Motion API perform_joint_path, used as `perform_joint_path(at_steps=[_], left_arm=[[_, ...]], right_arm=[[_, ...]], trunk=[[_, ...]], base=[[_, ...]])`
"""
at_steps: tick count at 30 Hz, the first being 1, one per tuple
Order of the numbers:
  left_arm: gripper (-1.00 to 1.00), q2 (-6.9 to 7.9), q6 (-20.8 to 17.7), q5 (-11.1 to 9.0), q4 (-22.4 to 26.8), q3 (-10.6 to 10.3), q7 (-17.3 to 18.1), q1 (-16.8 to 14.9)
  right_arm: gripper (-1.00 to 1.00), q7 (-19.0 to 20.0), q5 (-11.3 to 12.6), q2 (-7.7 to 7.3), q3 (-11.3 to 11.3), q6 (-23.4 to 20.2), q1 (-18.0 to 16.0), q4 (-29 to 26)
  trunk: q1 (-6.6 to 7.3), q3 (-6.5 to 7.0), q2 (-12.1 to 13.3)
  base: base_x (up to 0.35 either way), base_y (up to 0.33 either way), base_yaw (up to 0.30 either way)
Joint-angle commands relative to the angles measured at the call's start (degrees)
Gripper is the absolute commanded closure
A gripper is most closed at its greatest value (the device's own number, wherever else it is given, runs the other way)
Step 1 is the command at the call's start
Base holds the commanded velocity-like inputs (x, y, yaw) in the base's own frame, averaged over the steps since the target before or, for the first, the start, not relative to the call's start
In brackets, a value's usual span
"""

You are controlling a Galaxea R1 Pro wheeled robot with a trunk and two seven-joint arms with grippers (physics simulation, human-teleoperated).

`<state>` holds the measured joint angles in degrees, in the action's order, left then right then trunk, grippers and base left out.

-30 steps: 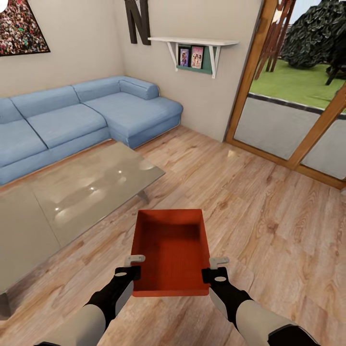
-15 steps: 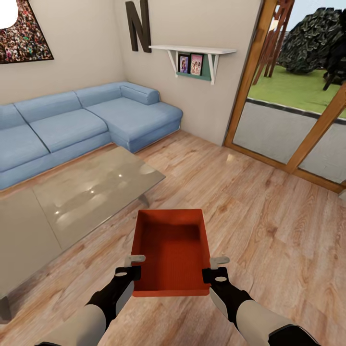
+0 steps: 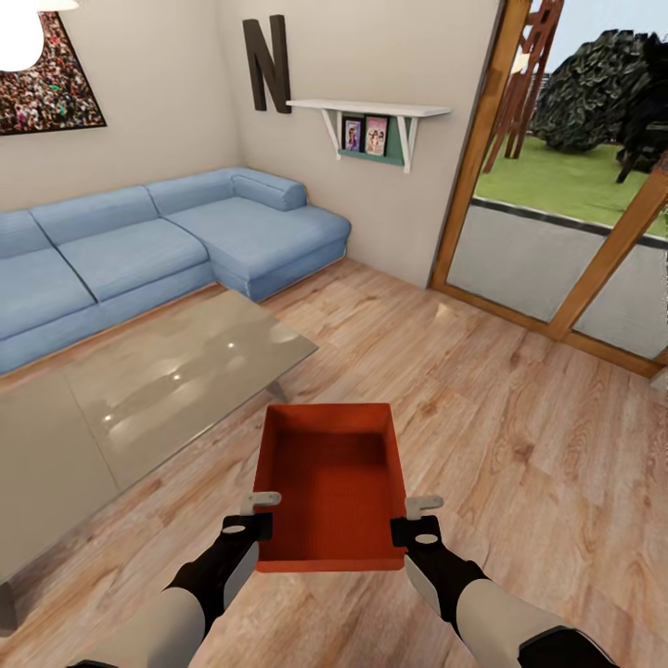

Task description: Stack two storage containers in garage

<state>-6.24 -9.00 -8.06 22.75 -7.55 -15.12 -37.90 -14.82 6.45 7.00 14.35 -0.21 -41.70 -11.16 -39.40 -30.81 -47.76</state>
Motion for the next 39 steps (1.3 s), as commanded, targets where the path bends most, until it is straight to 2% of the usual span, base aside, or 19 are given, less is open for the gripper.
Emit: perform_joint_path(at_steps=[1,39], left_arm=[[1.00,-0.18,-0.3,-1.6,-0.1,0.1,-0.8,0.0],[1.00,-0.09,-0.3,-1.7,-0.1,0.0,-0.8,0.0]], right_arm=[[1.00,-1.5,-0.5,0.03,-1.0,3.0,-0.1,-0.2],[1.00,-1.4,-0.5,0.12,-1.1,2.9,-0.1,-0.2]], trunk=[[-0.01,0.04,0.0],[-0.01,3.45,0.0]], base=[[0.000,0.000,-0.071],[0.000,0.000,-0.072]])
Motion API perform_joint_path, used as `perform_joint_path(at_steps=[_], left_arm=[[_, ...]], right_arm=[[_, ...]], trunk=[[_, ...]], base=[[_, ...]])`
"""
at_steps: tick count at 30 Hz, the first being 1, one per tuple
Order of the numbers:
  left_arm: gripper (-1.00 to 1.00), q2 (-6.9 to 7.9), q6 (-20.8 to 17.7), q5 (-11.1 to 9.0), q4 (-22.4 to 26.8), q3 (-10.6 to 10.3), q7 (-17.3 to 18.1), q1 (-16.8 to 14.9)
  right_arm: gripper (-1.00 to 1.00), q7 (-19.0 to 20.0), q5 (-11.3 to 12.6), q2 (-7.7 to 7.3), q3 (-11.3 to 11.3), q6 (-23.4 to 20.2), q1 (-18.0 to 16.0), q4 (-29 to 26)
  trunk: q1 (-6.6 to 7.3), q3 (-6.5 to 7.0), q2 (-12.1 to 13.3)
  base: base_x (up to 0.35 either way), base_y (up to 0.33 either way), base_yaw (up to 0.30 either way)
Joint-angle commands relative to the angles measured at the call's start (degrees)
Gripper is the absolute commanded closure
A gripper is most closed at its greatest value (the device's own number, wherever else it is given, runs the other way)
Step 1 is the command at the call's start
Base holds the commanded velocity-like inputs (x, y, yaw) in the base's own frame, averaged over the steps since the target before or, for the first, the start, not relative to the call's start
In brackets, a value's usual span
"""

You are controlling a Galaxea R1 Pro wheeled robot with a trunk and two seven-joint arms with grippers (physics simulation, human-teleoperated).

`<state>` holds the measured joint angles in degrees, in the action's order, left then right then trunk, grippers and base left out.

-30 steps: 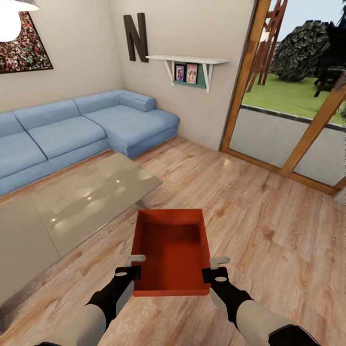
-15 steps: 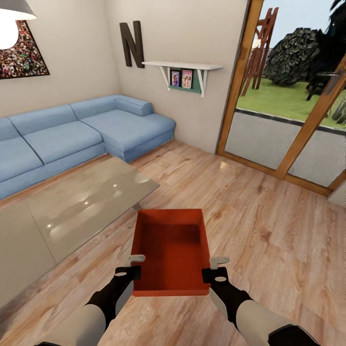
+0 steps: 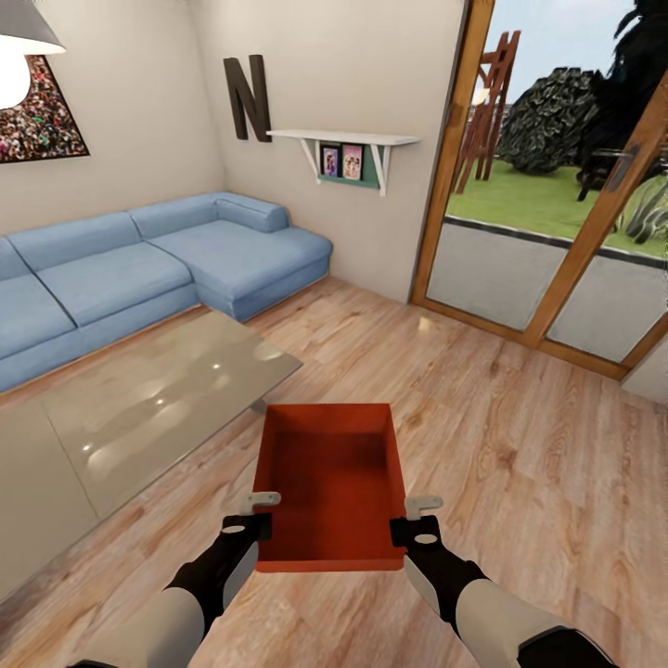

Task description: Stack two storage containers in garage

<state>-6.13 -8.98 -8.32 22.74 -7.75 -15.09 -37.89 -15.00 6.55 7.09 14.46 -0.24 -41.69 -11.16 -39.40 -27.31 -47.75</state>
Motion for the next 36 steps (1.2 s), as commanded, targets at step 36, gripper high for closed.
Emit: perform_joint_path(at_steps=[36], left_arm=[[1.00,-0.29,-0.3,-1.4,-0.1,0.2,-0.8,0.0]], right_arm=[[1.00,-1.3,-0.7,-0.03,-1.2,3.0,-0.1,-0.2]], trunk=[[-0.01,2.71,0.0]], base=[[0.000,0.000,-0.020]])
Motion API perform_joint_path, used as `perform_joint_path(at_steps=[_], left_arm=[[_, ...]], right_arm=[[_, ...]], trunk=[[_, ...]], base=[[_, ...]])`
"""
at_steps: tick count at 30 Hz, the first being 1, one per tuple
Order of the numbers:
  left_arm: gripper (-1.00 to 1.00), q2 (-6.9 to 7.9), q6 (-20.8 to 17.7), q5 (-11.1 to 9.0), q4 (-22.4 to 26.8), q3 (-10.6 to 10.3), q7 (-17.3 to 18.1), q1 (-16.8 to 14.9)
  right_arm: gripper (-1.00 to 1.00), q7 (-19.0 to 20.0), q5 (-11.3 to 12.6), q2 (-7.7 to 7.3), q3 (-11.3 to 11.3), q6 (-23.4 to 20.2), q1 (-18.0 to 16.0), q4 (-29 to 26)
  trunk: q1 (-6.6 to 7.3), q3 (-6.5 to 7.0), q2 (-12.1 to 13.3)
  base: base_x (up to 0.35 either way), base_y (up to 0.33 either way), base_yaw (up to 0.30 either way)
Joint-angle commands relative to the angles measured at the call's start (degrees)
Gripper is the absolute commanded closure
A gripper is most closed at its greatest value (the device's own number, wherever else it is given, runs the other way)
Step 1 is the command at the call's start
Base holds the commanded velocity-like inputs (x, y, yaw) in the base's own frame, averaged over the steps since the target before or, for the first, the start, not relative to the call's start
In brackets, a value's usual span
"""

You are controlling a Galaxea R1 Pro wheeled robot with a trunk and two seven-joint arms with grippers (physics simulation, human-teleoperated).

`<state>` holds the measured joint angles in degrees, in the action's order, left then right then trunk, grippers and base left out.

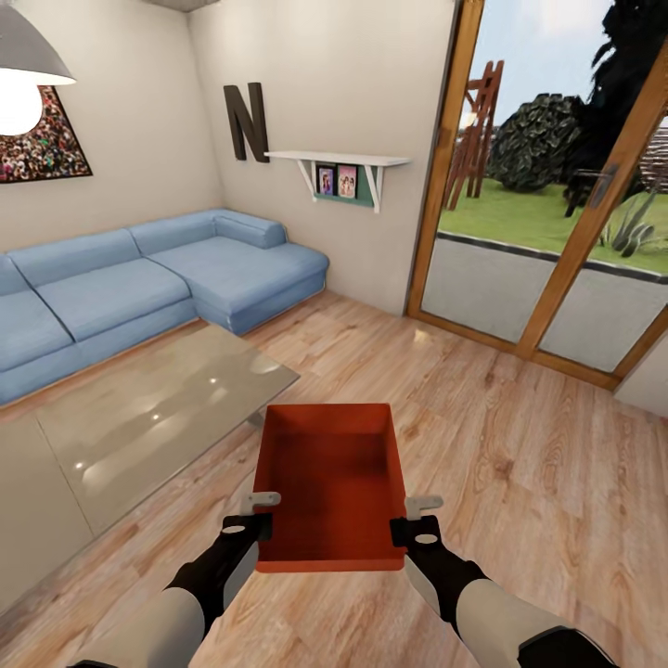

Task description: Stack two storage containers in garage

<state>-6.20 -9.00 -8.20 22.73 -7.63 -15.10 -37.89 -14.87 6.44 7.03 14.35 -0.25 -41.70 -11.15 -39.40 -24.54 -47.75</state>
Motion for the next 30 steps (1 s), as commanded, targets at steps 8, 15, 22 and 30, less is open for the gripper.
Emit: perform_joint_path(at_steps=[8,15,22,30], left_arm=[[1.00,-0.22,-0.3,-1.6,-0.1,0.1,-0.8,0.0],[1.00,-0.22,-0.3,-1.6,-0.1,0.1,-0.8,0.0],[1.00,-0.22,-0.3,-1.6,-0.1,0.1,-0.8,0.0],[1.00,-0.22,-0.3,-1.6,-0.1,0.1,-0.8,0.0]], right_arm=[[1.00,-1.4,-0.6,0.00,-1.1,3.0,-0.1,-0.2],[1.00,-1.4,-0.6,-0.08,-1.1,3.0,-0.1,-0.2],[1.00,-1.4,-0.5,-0.09,-1.1,3.0,-0.1,-0.2],[1.00,-1.4,-0.6,-0.09,-1.1,3.0,-0.1,-0.2]], trunk=[[-0.01,0.66,0.0],[-0.01,1.29,0.0],[-0.01,1.92,0.0],[-0.01,2.64,0.0]], base=[[0.000,0.000,0.000],[0.000,0.000,0.000],[0.000,0.000,0.000],[0.000,0.000,0.000]])
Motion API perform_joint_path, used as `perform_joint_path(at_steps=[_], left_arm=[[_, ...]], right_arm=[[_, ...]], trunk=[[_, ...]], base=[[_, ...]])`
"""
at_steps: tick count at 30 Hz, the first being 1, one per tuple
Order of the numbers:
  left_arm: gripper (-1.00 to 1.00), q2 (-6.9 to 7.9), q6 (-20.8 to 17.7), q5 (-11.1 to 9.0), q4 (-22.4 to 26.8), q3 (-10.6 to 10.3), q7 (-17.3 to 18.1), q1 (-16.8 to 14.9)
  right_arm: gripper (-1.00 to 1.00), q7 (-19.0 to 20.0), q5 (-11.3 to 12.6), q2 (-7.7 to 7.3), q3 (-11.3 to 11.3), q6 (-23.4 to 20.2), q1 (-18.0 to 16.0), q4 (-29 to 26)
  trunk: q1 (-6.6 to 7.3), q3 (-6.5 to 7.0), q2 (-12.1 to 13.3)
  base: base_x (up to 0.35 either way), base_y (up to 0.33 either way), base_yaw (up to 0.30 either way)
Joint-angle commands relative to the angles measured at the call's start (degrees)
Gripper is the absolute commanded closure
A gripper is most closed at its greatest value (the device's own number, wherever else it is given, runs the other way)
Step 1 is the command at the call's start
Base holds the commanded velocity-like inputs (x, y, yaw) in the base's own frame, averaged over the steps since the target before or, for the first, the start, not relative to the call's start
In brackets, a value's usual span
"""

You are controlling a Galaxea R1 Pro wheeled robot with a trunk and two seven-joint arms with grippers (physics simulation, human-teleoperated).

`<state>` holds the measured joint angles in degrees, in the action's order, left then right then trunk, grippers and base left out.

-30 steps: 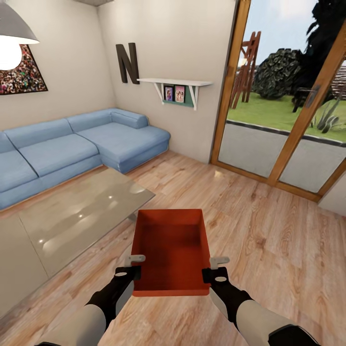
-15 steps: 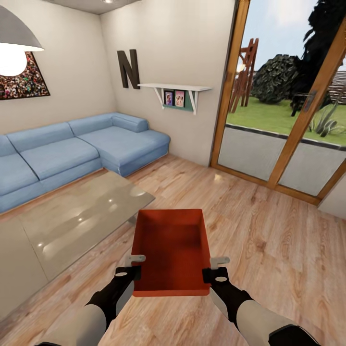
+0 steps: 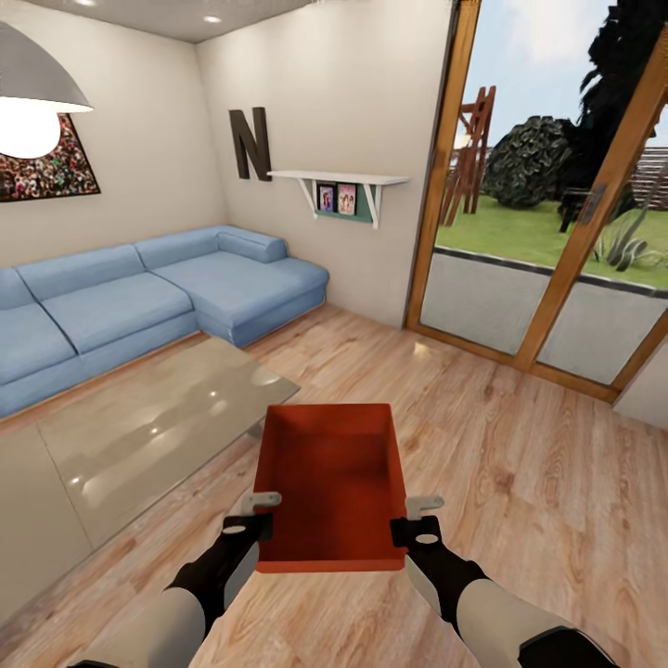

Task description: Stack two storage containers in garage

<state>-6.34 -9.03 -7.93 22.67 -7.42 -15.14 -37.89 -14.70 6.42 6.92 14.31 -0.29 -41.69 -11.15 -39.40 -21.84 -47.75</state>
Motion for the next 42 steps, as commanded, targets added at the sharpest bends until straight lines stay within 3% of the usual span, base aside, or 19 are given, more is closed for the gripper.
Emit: perform_joint_path(at_steps=[1,42], left_arm=[[1.00,-0.07,-0.3,-1.8,-0.1,-0.1,-0.8,0.0],[1.00,-0.07,-0.3,-1.9,-0.1,0.0,-0.8,0.0]], right_arm=[[1.00,-1.6,-0.5,0.02,-1.0,3.0,-0.1,-0.2],[1.00,-1.6,-0.5,-0.07,-1.0,3.1,-0.1,-0.2]], trunk=[[-0.01,0.03,0.0],[-0.01,3.72,0.0]], base=[[0.000,0.000,0.000],[0.000,0.000,0.000]])
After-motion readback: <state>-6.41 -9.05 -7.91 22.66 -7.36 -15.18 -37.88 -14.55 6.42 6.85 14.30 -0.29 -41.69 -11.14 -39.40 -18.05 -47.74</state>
